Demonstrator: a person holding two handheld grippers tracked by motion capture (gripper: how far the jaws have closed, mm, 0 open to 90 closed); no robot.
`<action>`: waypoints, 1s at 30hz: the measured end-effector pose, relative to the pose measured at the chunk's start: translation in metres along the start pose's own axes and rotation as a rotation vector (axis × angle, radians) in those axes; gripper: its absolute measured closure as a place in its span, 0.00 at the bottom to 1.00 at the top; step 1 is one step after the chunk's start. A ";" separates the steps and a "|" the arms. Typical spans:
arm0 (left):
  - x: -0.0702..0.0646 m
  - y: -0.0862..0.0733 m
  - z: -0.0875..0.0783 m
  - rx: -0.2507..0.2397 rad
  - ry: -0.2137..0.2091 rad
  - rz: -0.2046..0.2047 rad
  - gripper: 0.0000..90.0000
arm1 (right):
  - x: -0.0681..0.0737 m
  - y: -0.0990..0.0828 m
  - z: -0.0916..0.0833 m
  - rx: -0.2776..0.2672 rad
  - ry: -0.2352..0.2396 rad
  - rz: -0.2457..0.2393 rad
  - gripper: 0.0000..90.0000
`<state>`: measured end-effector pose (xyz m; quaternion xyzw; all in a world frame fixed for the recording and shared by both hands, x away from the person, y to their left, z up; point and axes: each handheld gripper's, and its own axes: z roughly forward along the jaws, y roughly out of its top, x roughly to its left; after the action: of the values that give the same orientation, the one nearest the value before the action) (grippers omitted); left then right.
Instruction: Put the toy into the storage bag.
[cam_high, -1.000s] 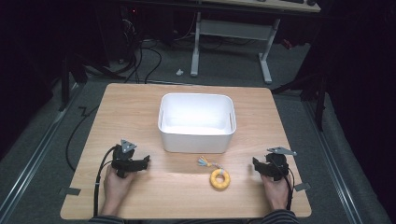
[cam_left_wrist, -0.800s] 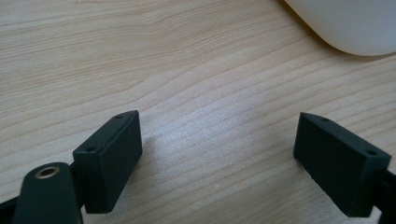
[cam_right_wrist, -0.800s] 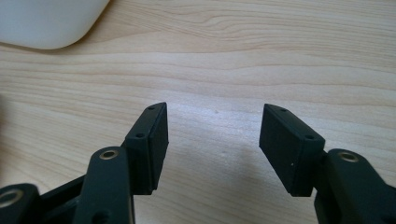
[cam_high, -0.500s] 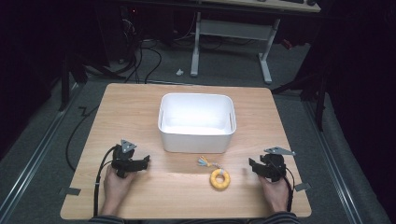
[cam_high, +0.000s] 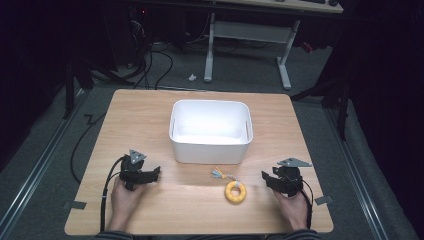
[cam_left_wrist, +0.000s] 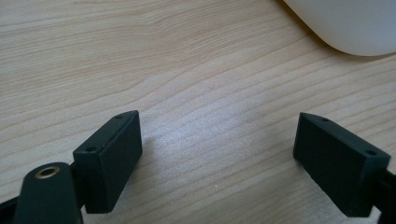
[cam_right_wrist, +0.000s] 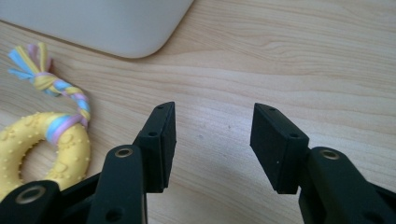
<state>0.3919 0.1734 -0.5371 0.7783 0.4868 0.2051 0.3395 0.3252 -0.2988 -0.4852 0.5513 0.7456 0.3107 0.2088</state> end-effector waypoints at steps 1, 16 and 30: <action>0.000 0.000 0.000 0.000 0.000 0.000 0.18 | 0.001 0.001 -0.001 0.001 -0.004 -0.004 0.57; 0.000 0.000 0.000 0.000 0.001 0.000 0.18 | 0.023 0.013 -0.006 0.038 0.051 -0.085 0.59; 0.000 0.000 0.000 0.000 0.001 0.000 0.18 | 0.048 0.017 0.002 0.102 0.116 -0.154 0.61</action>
<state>0.3919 0.1733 -0.5371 0.7782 0.4869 0.2054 0.3393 0.3236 -0.2493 -0.4730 0.4834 0.8114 0.2868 0.1604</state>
